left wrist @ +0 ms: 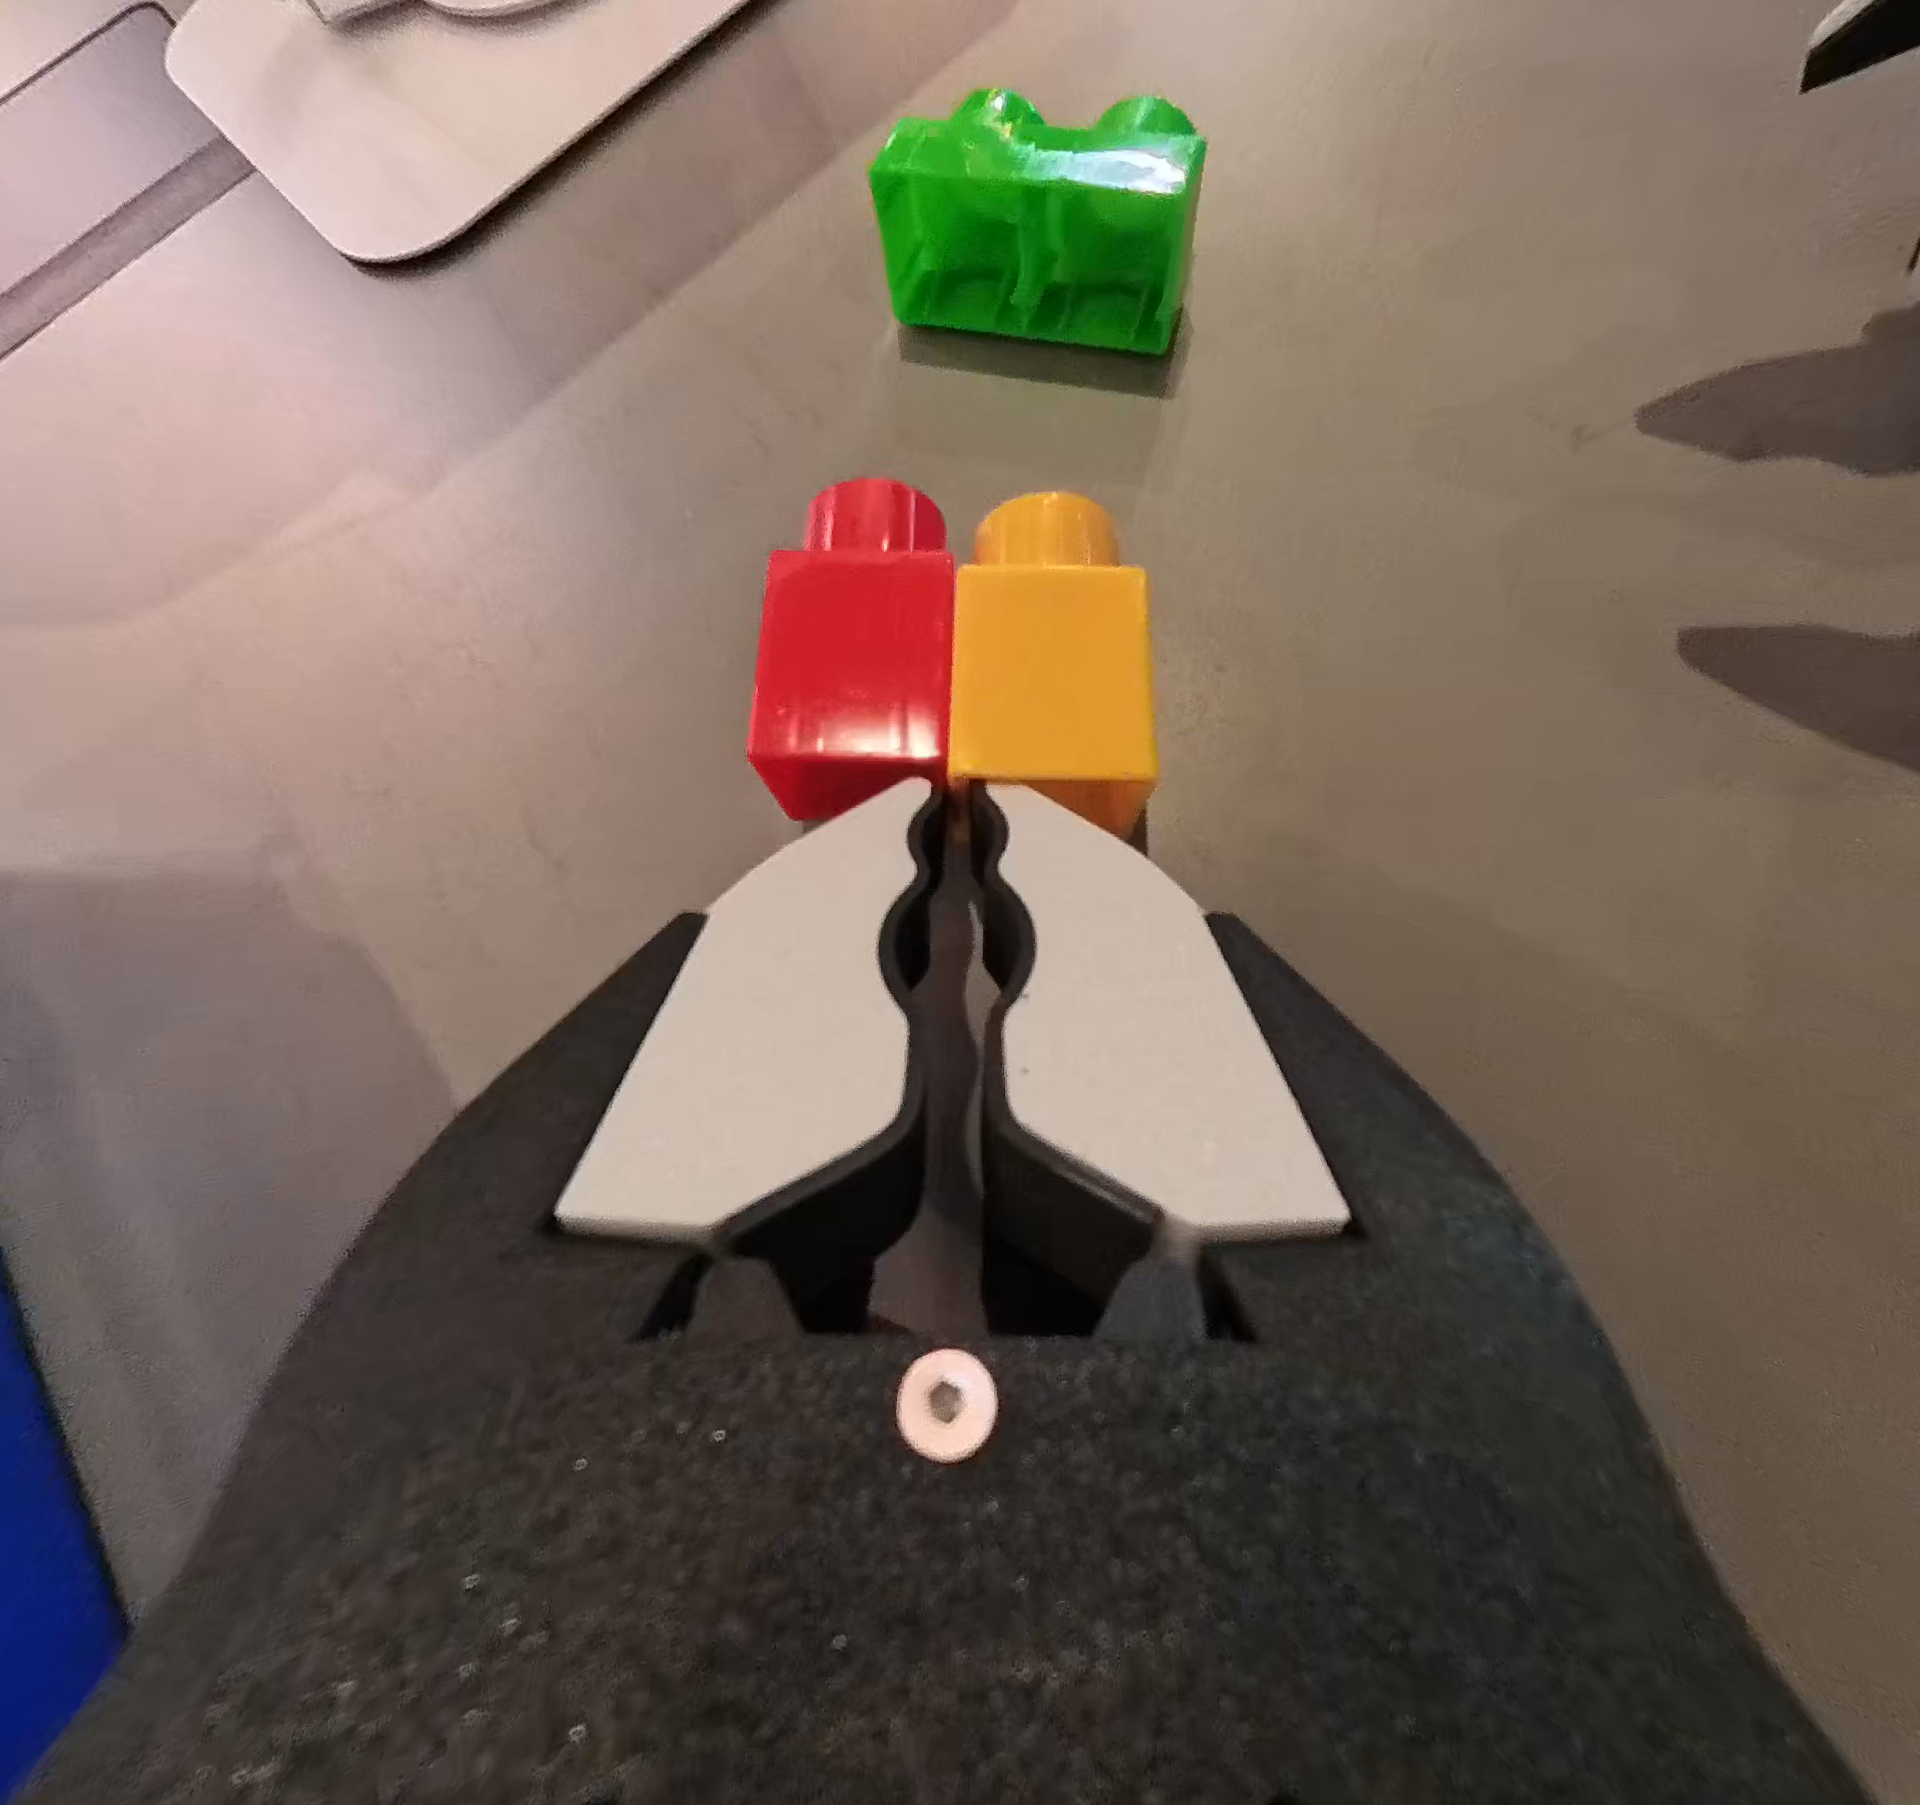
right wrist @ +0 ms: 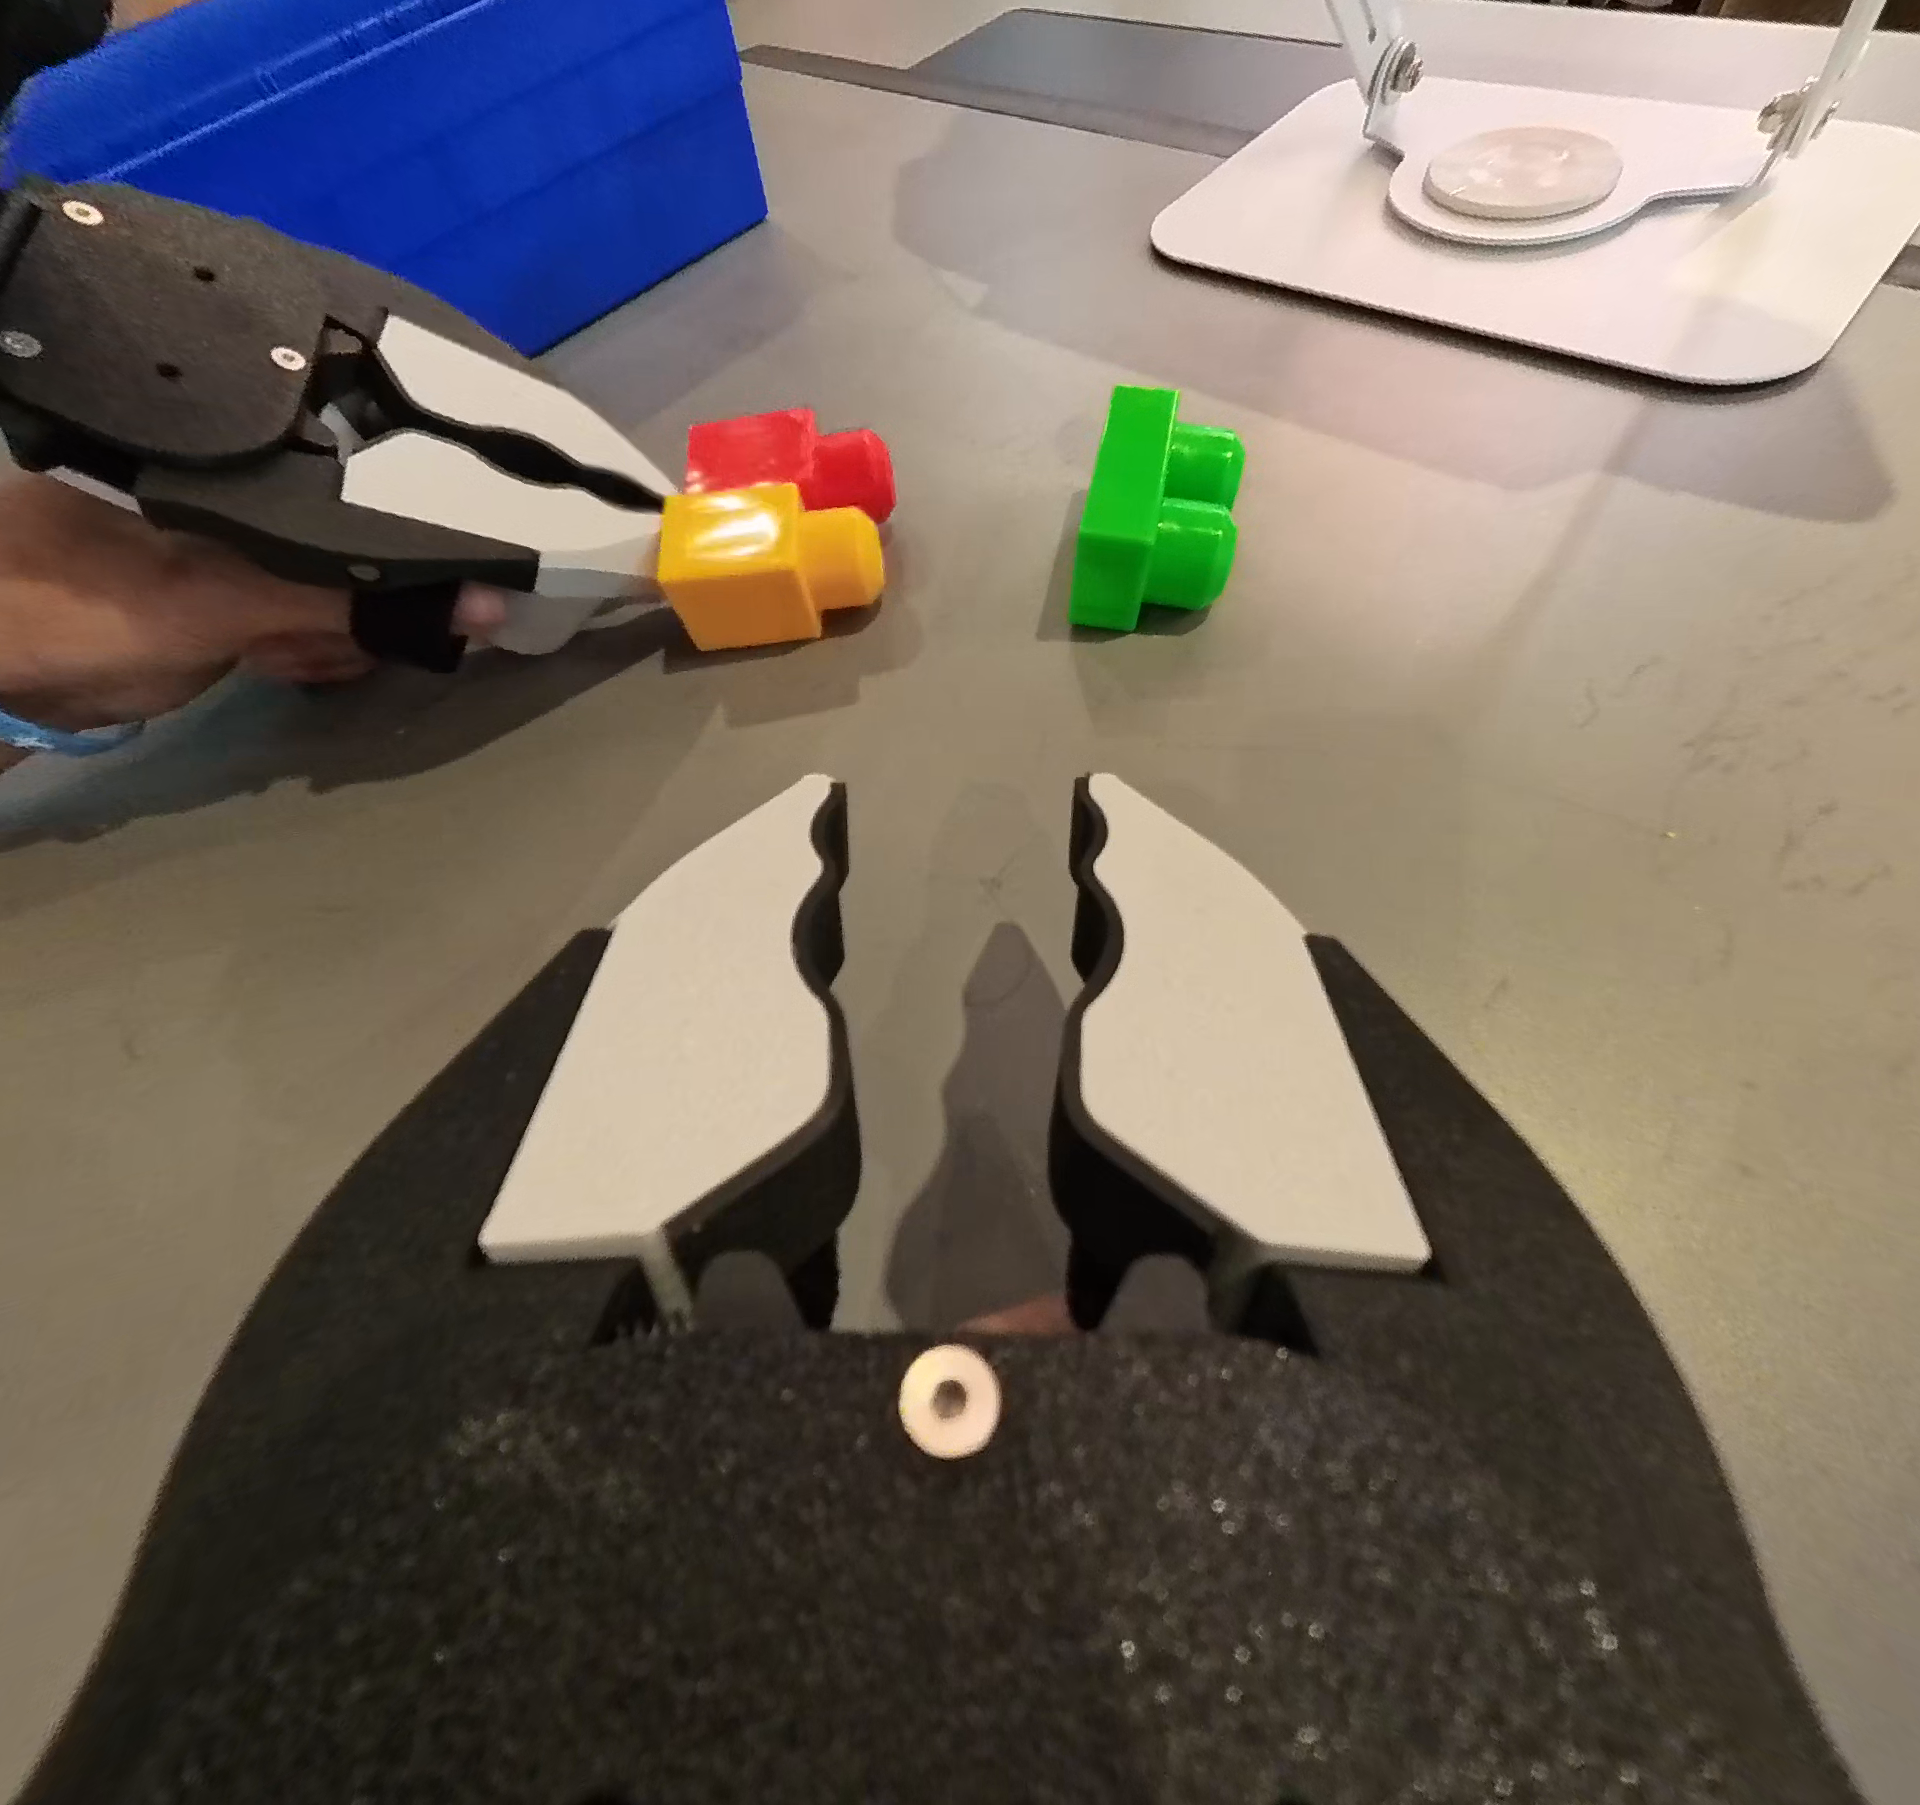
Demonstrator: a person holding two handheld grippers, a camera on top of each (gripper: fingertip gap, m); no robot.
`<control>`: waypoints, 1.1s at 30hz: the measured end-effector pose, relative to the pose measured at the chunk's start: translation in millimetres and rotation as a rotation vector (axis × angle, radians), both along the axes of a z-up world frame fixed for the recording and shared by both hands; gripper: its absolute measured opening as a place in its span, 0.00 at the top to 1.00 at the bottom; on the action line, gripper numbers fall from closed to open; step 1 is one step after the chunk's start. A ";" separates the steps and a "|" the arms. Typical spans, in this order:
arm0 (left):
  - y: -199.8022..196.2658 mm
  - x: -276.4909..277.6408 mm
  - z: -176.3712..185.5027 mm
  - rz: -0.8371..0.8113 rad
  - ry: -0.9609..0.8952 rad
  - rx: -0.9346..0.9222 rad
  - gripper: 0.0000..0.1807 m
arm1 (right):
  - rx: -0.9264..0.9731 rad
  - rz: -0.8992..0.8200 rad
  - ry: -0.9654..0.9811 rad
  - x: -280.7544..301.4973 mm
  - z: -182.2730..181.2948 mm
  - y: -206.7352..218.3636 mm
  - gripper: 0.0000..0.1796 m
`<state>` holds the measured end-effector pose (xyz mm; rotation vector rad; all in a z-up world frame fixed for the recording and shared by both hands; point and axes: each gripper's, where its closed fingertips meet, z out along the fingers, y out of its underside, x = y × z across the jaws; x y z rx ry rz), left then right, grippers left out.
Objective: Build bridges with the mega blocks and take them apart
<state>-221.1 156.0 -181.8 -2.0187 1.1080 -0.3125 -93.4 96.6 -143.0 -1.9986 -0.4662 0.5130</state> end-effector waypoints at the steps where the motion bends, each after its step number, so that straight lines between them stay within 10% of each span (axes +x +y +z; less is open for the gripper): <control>1: -1.0 -0.4 -0.5 0.000 0.002 -0.002 0.98 | 0.000 0.000 0.000 -0.1 0.0 0.1 0.77; 24: 10.6 1.0 -3.8 0.070 -0.002 -0.041 0.81 | -0.001 0.000 0.005 0.4 0.2 -0.2 0.77; 33: 25.7 14.9 -4.1 0.059 -0.003 -0.045 0.97 | -0.005 0.005 -0.001 -0.6 -0.8 -0.4 0.77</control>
